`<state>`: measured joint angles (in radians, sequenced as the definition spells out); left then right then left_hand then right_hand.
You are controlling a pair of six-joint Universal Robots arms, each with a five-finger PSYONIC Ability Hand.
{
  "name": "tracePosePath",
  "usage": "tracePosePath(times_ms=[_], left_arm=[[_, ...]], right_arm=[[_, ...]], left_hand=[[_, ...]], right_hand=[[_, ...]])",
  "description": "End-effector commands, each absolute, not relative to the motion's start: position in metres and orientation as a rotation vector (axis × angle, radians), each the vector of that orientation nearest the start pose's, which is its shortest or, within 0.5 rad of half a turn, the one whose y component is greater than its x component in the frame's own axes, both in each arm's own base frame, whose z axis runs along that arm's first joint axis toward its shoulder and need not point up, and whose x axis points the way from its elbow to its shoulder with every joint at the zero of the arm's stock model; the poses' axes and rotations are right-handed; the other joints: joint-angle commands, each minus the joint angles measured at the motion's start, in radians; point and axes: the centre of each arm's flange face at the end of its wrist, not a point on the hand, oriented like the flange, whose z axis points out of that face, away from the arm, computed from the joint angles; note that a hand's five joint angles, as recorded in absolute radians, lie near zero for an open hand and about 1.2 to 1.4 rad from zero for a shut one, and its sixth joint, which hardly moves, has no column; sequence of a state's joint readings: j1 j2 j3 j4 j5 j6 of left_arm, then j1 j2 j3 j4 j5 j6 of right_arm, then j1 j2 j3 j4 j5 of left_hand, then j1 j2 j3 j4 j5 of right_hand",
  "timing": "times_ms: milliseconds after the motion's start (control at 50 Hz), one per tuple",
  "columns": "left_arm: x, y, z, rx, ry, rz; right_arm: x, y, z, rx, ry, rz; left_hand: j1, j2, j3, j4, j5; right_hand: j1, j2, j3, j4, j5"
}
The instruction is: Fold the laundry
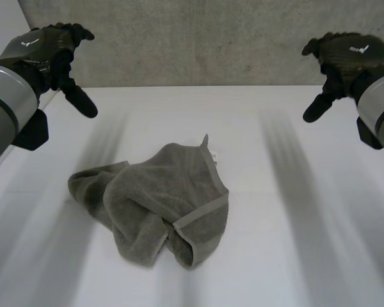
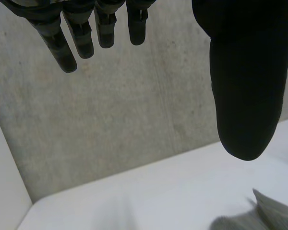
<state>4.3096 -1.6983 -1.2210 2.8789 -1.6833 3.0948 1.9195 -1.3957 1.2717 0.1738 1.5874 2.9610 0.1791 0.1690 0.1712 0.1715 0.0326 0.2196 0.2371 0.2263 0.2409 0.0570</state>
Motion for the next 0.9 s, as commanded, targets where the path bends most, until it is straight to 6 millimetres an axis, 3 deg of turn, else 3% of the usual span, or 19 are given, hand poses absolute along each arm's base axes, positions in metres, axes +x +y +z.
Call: tracePosePath(times_ms=[20, 320, 380, 400, 420, 460, 480, 500, 520, 560, 620, 740, 780, 900], left_arm=[[-0.234, -0.244, 0.355, 0.318, 2.479, -2.244], [-0.225, -0.226, 0.354, 0.318, 2.485, -2.23], [-0.225, -0.223, 0.349, 0.331, 2.501, -2.207], [-0.224, -0.22, 0.342, 0.341, 2.527, -2.171], [-0.223, -0.216, 0.333, 0.353, 2.559, -2.123], [-0.222, -0.212, 0.323, 0.369, 2.589, -2.073], [-0.22, -0.206, 0.312, 0.385, 2.622, -2.02], [-0.22, -0.206, 0.312, 0.385, 2.622, -2.02], [-0.218, -0.199, 0.301, 0.41, 2.662, -1.97], [-0.218, -0.193, 0.289, 0.447, 2.709, -1.922], [-0.218, -0.179, 0.263, 0.519, 2.819, -1.803], [-0.209, -0.161, 0.223, 0.532, 2.946, -1.592], [-0.207, -0.156, 0.214, 0.536, 2.961, -1.556], [-0.205, -0.155, 0.196, 0.521, 2.955, -1.567]], right_arm=[[0.238, -0.268, 0.344, -0.529, 2.089, -2.096], [0.243, -0.266, 0.336, -0.601, 2.084, -2.063], [0.246, -0.262, 0.327, -0.762, 2.099, -2.032], [0.249, -0.259, 0.315, -0.913, 2.111, -2.0], [0.25, -0.259, 0.315, -0.915, 2.111, -2.0], [0.256, -0.244, 0.288, -1.266, 2.097, -1.881], [0.256, -0.244, 0.288, -1.268, 2.097, -1.88], [0.264, -0.23, 0.277, -1.44, 2.033, -1.82], [0.264, -0.23, 0.277, -1.441, 2.032, -1.819], [0.286, -0.201, 0.257, -1.678, 1.865, -1.71], [0.302, -0.186, 0.242, -1.727, 1.788, -1.654], [0.323, -0.184, 0.215, -1.723, 1.724, -1.627], [0.338, -0.176, 0.199, -1.713, 1.683, -1.598], [0.353, -0.172, 0.167, -1.744, 1.66, -1.528]], left_hand=[[-0.004, 0.006, 0.004, 0.004, -0.032], [0.069, 0.079, 0.077, 0.077, 0.041], [0.131, 0.141, 0.139, 0.139, 0.103], [0.306, 0.316, 0.314, 0.313, 0.278], [0.476, 0.486, 0.484, 0.484, 0.448], [0.51, 0.52, 0.518, 0.517, 0.482], [0.507, 0.517, 0.515, 0.515, 0.479], [0.507, 0.517, 0.515, 0.515, 0.479], [0.507, 0.517, 0.515, 0.515, 0.479], [0.504, 0.514, 0.512, 0.512, 0.476], [0.501, 0.511, 0.509, 0.509, 0.473], [0.501, 0.511, 0.509, 0.509, 0.473], [0.492, 0.503, 0.5, 0.5, 0.464], [0.419, 0.429, 0.427, 0.427, 0.391]], right_hand=[[-0.045, -0.063, -0.052, -0.066, -0.057], [-0.045, -0.063, -0.052, -0.066, -0.057], [-0.045, -0.063, -0.052, -0.066, -0.057], [-0.045, -0.063, -0.052, -0.066, -0.057], [-0.045, -0.063, -0.052, -0.066, -0.057], [-0.045, -0.063, -0.052, -0.066, -0.057], [-0.045, -0.063, -0.052, -0.066, -0.057], [-0.045, -0.063, -0.052, -0.066, -0.057], [-0.045, -0.063, -0.052, -0.066, -0.057], [-0.045, -0.063, -0.052, -0.066, -0.057], [-0.045, -0.063, -0.052, -0.066, -0.057], [-0.045, -0.063, -0.052, -0.066, -0.057], [-0.045, -0.063, -0.052, -0.066, -0.057], [0.009, -0.008, 0.002, -0.012, -0.003]])
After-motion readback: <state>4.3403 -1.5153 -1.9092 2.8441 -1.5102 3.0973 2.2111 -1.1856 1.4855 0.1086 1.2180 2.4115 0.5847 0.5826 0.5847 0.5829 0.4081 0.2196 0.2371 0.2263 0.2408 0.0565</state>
